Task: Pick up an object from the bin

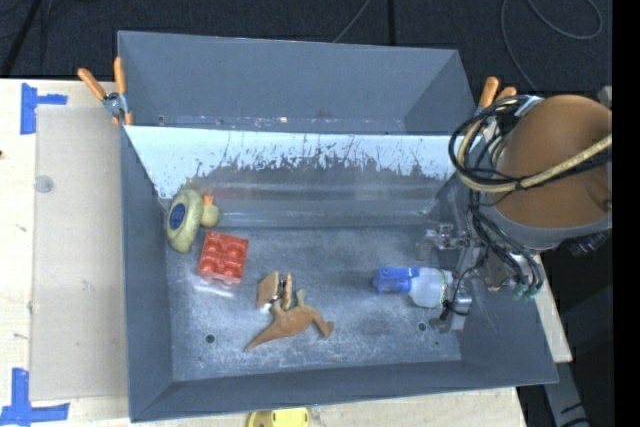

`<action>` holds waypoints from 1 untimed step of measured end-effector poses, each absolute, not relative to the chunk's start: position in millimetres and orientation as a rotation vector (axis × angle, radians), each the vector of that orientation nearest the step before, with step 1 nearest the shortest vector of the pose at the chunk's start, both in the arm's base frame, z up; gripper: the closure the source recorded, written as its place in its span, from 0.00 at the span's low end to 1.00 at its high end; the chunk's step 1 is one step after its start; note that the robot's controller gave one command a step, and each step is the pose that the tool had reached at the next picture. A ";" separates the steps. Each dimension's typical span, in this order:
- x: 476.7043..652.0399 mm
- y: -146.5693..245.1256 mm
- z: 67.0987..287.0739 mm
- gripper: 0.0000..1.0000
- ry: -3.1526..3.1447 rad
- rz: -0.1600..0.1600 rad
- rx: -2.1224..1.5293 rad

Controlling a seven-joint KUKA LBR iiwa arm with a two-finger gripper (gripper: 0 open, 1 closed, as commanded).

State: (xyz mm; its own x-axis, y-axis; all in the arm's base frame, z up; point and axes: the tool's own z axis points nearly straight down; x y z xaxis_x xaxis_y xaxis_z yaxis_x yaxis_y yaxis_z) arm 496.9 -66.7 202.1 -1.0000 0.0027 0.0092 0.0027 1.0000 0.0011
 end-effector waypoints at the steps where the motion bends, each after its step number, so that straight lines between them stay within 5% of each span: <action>1: 498.5 -66.5 205.6 0.00 -3.140 0.000 -0.001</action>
Offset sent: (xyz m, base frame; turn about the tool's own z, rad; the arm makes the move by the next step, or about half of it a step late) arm 0.0351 0.0174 -0.0622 0.0868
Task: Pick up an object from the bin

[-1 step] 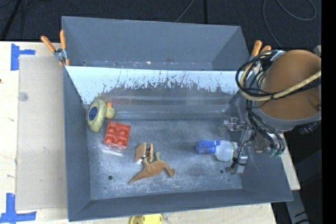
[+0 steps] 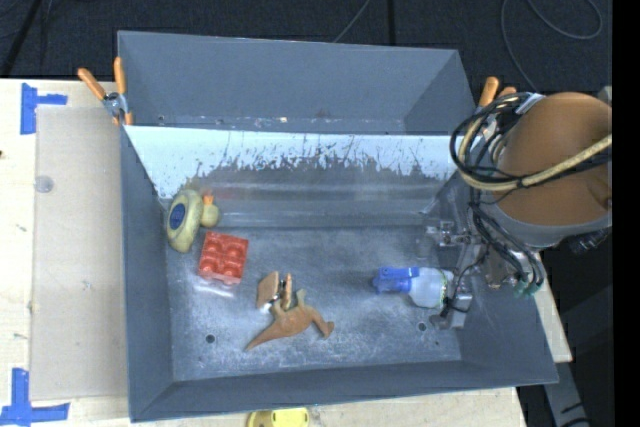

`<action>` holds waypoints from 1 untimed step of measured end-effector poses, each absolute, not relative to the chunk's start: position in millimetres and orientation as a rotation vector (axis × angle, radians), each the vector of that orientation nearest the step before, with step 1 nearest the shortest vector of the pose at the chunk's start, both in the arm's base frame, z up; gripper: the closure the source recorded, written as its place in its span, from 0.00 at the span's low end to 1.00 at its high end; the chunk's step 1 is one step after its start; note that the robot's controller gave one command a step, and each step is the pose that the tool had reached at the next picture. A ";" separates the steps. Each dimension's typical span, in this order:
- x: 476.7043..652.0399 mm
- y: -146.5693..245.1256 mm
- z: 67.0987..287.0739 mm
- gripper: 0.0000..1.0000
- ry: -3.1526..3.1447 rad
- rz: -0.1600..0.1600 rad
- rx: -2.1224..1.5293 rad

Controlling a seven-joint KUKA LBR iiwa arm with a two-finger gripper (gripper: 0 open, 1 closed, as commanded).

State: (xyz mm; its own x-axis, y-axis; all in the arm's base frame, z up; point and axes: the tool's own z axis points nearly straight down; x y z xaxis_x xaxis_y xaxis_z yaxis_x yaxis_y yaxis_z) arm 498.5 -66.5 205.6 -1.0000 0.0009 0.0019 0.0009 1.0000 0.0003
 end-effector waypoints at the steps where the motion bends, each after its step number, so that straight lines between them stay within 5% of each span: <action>1: 517.7 -58.6 174.2 0.00 -3.141 0.000 -0.077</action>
Offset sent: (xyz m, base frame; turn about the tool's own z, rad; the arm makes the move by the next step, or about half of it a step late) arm 0.0653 0.0178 -0.0988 0.0525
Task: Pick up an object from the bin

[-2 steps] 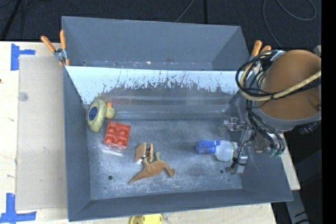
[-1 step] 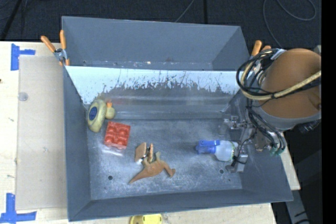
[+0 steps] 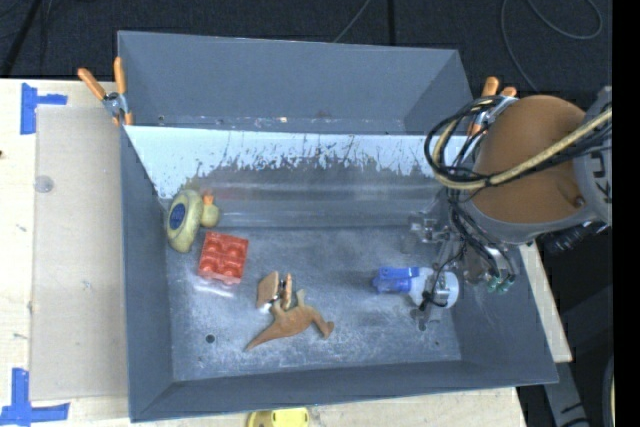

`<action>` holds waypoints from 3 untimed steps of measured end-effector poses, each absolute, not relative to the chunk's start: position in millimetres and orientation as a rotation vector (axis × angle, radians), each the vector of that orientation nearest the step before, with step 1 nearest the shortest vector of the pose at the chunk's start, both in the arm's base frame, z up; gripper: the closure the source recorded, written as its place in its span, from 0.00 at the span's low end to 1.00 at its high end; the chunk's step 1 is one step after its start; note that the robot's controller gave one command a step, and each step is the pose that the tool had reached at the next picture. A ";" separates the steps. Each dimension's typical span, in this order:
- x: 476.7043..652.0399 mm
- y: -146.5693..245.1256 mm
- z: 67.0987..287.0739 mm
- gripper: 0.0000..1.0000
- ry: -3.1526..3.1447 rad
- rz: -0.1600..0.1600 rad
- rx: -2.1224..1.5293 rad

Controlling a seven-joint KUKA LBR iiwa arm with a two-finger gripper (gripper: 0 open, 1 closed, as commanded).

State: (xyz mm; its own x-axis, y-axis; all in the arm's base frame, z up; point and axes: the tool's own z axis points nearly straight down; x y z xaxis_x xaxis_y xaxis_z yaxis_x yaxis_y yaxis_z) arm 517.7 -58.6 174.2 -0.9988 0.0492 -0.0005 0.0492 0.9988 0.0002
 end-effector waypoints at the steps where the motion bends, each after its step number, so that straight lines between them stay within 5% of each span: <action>1: 563.7 -47.9 105.9 1.00 3.144 0.001 0.077; 2: 563.7 -47.8 105.9 1.00 3.144 0.001 0.076; 3: 560.6 -38.1 234.0 1.00 3.143 0.001 0.095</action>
Offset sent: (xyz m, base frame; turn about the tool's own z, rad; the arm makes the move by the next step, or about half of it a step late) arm 0.0000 0.0000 0.0000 0.0000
